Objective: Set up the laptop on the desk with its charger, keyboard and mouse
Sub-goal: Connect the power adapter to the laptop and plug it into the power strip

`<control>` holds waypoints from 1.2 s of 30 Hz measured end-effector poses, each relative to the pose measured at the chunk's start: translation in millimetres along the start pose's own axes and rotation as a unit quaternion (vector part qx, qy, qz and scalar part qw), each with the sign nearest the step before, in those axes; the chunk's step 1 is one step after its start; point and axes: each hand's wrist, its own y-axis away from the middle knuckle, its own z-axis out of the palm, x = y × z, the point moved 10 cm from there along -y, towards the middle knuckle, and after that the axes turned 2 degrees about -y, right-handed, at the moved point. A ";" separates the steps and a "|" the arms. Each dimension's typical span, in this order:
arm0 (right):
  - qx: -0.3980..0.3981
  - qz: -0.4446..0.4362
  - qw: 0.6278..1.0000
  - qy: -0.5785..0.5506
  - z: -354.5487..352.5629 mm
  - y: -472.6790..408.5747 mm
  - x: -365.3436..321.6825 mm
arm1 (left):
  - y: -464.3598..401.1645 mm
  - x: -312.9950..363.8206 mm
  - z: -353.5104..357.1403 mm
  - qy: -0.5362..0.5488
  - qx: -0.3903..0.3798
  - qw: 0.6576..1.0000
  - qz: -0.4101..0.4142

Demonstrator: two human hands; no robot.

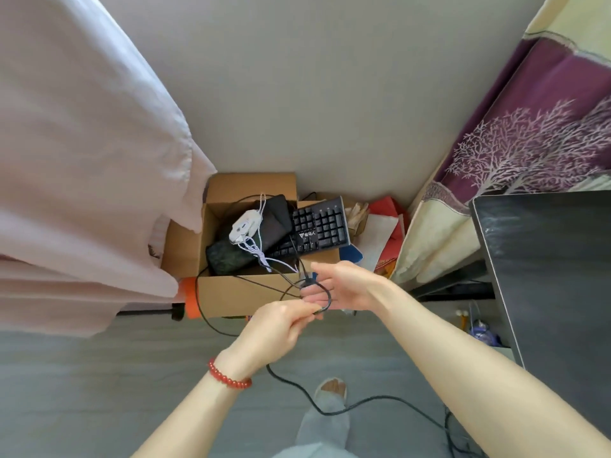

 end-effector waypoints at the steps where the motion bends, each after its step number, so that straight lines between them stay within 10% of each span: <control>1: -0.009 0.010 0.998 -0.059 7.7 -1.5 1.2 | 2.7 2.1 0.0 0.000 -0.002 1.000 0.006; 8: 0.036 -0.167 0.982 0.081 3.8 16.5 -42.3 | 5.7 -49.3 -6.1 0.197 0.022 0.966 -0.165; 9: 0.034 -0.198 0.969 0.141 0.4 26.8 -50.6 | 4.7 -69.5 -4.7 0.320 0.047 0.913 -0.249; 13: -0.004 -0.236 0.913 0.332 -5.8 51.4 -53.0 | -18.4 -97.5 20.6 0.782 0.116 0.493 -0.363; 17: -0.020 -0.237 0.922 0.305 -21.5 57.4 -48.2 | -59.6 -101.4 8.2 0.860 0.181 0.353 -0.321; 19: 0.008 -0.247 0.926 0.285 -34.8 57.8 -52.5 | -65.6 -101.6 -1.5 0.816 0.187 0.425 -0.344; 24: 0.093 -0.244 0.949 0.174 -61.0 50.5 -56.5 | -62.9 -85.0 -67.4 0.453 0.181 0.815 -0.313; 26: 0.103 -0.229 0.951 0.180 -56.7 44.5 -55.3 | -57.2 -60.7 -95.2 0.301 0.183 0.909 -0.224; 36: 0.078 -0.360 0.835 0.409 40.6 29.5 -110.9 | -8.4 -9.4 -139.2 0.070 0.148 0.986 -0.029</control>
